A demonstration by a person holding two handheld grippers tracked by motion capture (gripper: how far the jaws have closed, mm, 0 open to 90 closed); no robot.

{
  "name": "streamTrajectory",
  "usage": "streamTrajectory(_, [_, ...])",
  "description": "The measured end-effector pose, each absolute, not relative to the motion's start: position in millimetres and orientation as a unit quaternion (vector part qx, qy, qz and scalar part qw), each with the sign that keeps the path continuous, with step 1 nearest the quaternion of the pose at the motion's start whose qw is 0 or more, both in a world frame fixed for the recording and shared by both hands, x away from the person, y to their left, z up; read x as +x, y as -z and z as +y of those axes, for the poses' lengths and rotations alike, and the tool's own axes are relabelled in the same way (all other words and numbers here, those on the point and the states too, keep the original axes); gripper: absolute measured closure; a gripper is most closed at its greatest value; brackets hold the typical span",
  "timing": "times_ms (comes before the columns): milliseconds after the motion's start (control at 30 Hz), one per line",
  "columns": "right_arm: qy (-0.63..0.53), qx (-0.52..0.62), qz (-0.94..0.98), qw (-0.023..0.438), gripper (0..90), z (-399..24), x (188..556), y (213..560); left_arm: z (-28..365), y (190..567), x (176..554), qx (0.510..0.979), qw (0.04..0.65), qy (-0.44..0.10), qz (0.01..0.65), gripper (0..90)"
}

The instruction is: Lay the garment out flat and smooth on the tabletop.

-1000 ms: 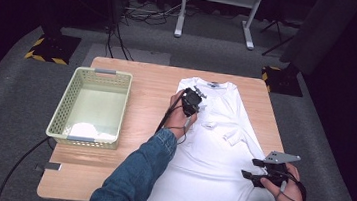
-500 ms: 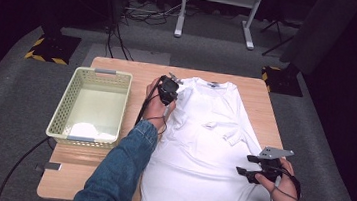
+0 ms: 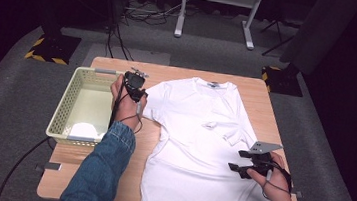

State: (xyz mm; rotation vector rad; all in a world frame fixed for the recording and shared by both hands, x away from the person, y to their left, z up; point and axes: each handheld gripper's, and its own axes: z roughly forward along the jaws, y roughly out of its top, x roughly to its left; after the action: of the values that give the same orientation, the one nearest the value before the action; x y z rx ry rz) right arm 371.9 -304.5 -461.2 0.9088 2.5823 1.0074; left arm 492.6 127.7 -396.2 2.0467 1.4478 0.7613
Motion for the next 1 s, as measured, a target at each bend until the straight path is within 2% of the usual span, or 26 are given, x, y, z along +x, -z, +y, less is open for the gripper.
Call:
streamTrajectory(267, [-0.349, 0.315, 0.873, 0.129, 30.3, -303.4, 376.5, 452.5, 109.1, 392.4, 466.7, 0.774, 0.305, -0.250, 0.495, 37.7])
streamTrajectory(567, [-0.346, 0.308, 0.874, 0.147, 27.5, -289.9, 399.0, 443.8, 97.8, 407.9, 433.4, 0.795, 0.320, -0.208, 0.472, 33.8])
streamTrajectory(867, [-0.338, 0.315, 0.874, 0.147, 26.2, -278.3, 429.9, 442.9, 71.1, 452.7, 419.5, 0.827, 0.296, -0.159, 0.450, 31.7])
streamTrajectory(1000, [-0.331, 0.316, 0.875, 0.158, 27.4, -274.8, 443.2, 443.3, 60.0, 465.0, 420.8, 0.839, 0.276, -0.155, 0.442, 31.6])
